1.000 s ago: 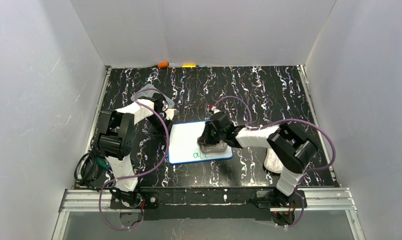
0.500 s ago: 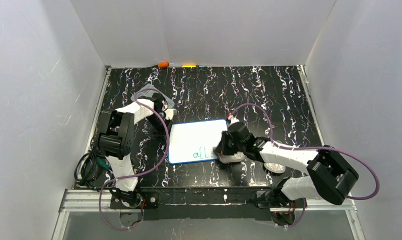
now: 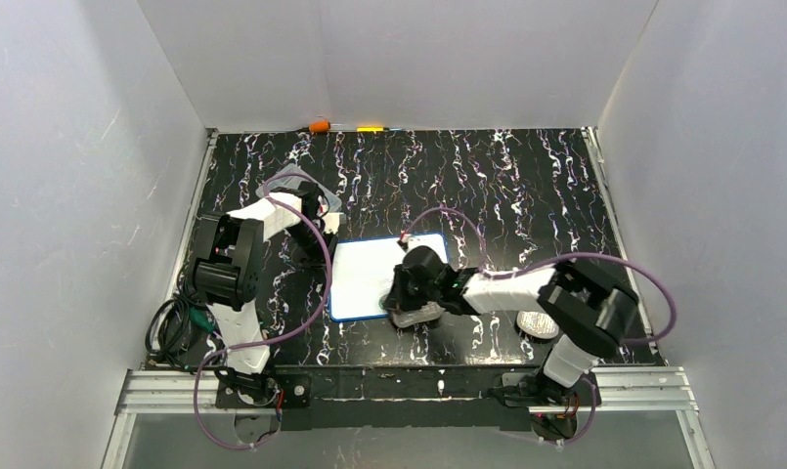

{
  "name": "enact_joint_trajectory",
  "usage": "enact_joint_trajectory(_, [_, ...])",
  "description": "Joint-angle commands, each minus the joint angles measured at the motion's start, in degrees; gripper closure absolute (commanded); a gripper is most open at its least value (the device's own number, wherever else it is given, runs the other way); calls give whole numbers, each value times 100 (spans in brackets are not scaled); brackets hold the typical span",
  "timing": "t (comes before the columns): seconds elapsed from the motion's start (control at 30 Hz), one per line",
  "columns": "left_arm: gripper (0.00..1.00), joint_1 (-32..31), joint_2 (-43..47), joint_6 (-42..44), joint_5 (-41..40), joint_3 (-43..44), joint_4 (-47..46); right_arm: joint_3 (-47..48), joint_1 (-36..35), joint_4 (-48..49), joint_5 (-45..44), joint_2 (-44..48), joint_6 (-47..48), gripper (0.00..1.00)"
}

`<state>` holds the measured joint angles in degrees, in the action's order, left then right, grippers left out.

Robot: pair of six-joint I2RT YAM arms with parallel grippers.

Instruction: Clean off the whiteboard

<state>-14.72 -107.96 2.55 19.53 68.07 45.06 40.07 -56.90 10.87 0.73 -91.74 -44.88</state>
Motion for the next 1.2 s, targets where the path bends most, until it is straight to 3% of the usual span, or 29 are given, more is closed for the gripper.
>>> enact_joint_trajectory(0.0, [100, -59, -392, 79, -173, -121, -559, 377, -416, 309, 488, -1034, 26, 99])
enact_joint_trajectory(0.17, [100, -61, -396, 79, -196, -85, -521, 789, -411, 368, 906, -1484, 142, 99])
enact_joint_trajectory(0.3, [100, -37, -362, 110, -179, -92, -511, 105, 26, 247, 694, -612, 168, 99])
enact_joint_trajectory(0.47, [100, 76, -364, 146, -154, -2, -489, -1082, 1094, 6, 655, 816, 313, 99])
enact_joint_trajectory(0.57, [100, 91, -344, 180, -169, 20, -489, -1343, 1309, -67, 612, 1073, 376, 99])
enact_joint_trajectory(0.73, [100, 84, -361, 139, -109, 35, -480, -1207, 1138, 515, 825, 306, 133, 99])
enact_joint_trajectory(1.0, [100, 44, -417, 122, -37, 2, -495, 588, 21, 703, 891, -1442, 38, 99])
enact_joint_trajectory(1.17, [100, 39, -403, 167, -125, 13, -489, 467, 142, 616, 803, -1255, 45, 99])
